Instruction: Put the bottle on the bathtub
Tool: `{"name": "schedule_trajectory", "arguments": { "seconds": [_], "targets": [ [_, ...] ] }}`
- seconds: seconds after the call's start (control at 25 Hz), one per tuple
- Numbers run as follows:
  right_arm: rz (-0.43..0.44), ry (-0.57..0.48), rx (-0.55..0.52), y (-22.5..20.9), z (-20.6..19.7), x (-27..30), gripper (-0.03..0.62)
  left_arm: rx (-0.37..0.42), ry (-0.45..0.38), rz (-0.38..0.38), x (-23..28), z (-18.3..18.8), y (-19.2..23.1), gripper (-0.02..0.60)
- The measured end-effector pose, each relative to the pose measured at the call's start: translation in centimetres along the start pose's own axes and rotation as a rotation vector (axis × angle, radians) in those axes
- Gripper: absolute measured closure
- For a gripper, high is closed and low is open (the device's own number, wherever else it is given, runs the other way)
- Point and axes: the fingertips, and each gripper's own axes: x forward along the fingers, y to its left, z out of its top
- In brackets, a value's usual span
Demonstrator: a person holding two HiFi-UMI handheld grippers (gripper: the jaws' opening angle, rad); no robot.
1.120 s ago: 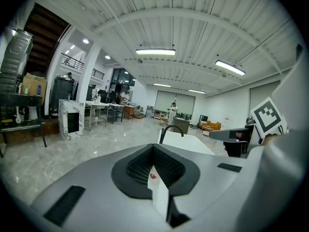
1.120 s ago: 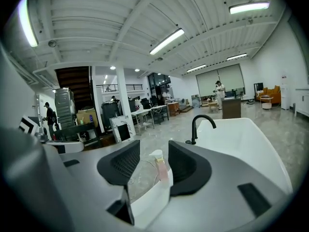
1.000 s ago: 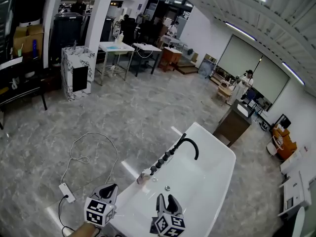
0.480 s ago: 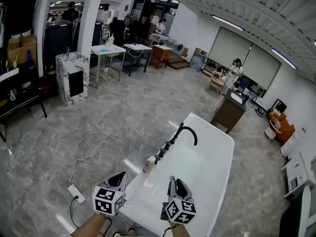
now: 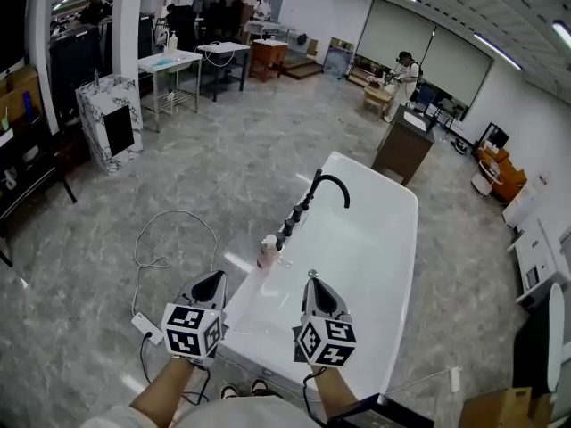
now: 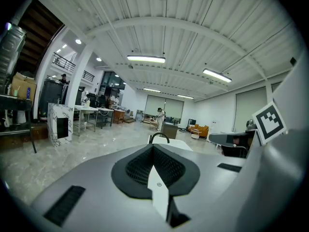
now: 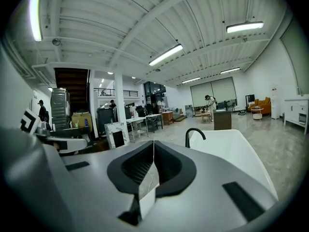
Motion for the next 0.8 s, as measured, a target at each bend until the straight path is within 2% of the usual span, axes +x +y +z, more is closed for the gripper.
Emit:
{"name": "schedule_trajectory", "arguments": {
  "seconds": [0.44, 0.8],
  "targets": [
    [-0.032, 0.004, -0.018, -0.6, -0.6, -0.6, 0.568, -0.007, 0.000, 0.006, 0.1, -0.2, -1.4, 0.578],
    [-0.006, 0.035, -0.019, -3.4, -0.4, -0.7, 0.568, -0.047, 0.006, 0.074, 0.6, -0.8, -3.0, 0.578]
  ]
}}
